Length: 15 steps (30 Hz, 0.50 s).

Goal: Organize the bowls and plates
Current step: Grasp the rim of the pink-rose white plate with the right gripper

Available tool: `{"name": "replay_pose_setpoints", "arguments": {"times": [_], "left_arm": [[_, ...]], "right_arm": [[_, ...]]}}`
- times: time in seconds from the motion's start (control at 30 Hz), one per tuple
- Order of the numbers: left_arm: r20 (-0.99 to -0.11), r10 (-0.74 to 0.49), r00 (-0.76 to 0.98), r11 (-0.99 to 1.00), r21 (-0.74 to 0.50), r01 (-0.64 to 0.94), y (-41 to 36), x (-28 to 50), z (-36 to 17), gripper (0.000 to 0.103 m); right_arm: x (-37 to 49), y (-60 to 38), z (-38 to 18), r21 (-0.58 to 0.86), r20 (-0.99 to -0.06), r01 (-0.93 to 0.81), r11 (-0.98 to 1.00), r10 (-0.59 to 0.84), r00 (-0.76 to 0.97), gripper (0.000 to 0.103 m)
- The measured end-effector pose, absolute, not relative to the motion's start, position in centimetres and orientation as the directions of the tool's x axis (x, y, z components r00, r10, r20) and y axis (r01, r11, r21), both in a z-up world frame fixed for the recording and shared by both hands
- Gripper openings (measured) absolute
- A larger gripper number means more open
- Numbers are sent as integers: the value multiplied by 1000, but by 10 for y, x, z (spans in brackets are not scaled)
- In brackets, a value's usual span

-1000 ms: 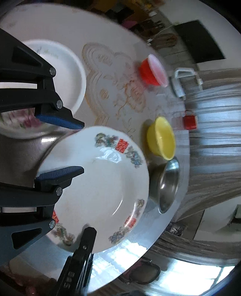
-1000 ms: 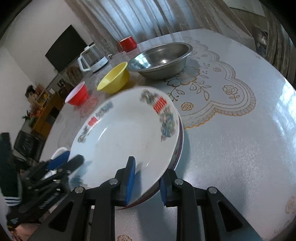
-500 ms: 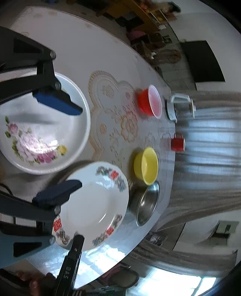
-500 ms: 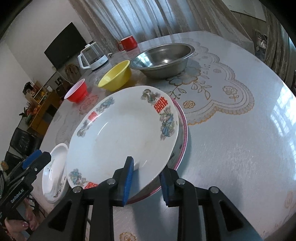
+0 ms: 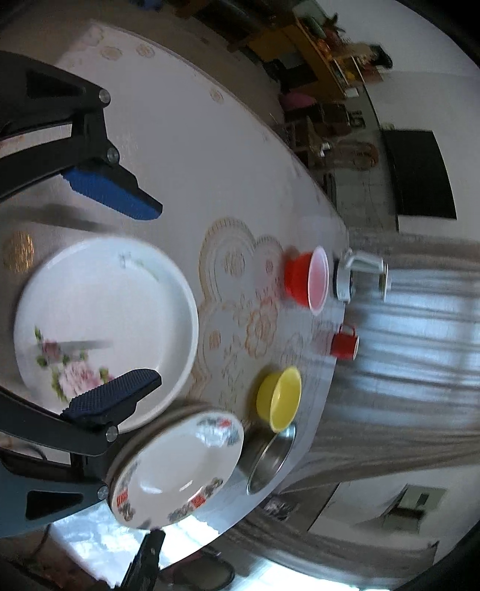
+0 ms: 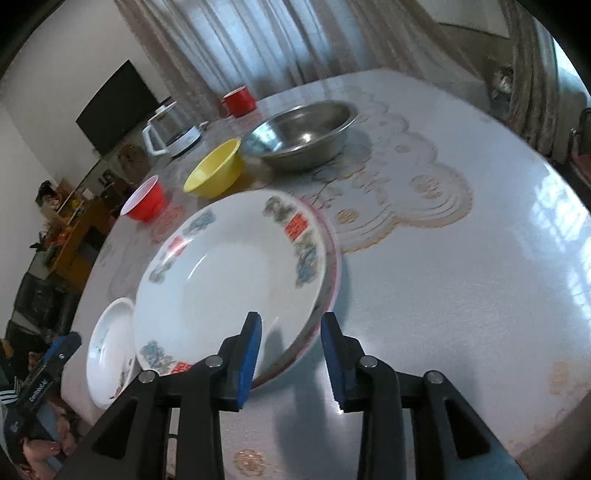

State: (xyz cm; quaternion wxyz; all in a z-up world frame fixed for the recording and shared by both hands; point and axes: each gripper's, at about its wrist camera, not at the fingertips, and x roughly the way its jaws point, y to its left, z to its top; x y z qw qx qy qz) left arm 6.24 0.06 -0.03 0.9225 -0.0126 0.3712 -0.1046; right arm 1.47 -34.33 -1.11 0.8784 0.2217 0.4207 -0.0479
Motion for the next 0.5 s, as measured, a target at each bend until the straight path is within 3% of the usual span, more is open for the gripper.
{"name": "replay_pose_setpoints", "arguments": {"times": [0.3, 0.5], "left_arm": [[-707, -177, 684, 984, -143, 107, 32, 71, -12, 84], [-714, -182, 676, 983, -143, 114, 35, 71, -17, 86]], "right_arm": [[-3, -337, 8, 423, -690, 217, 880, 158, 706, 33], [6, -300, 15, 483, -647, 54, 874, 315, 695, 33]]}}
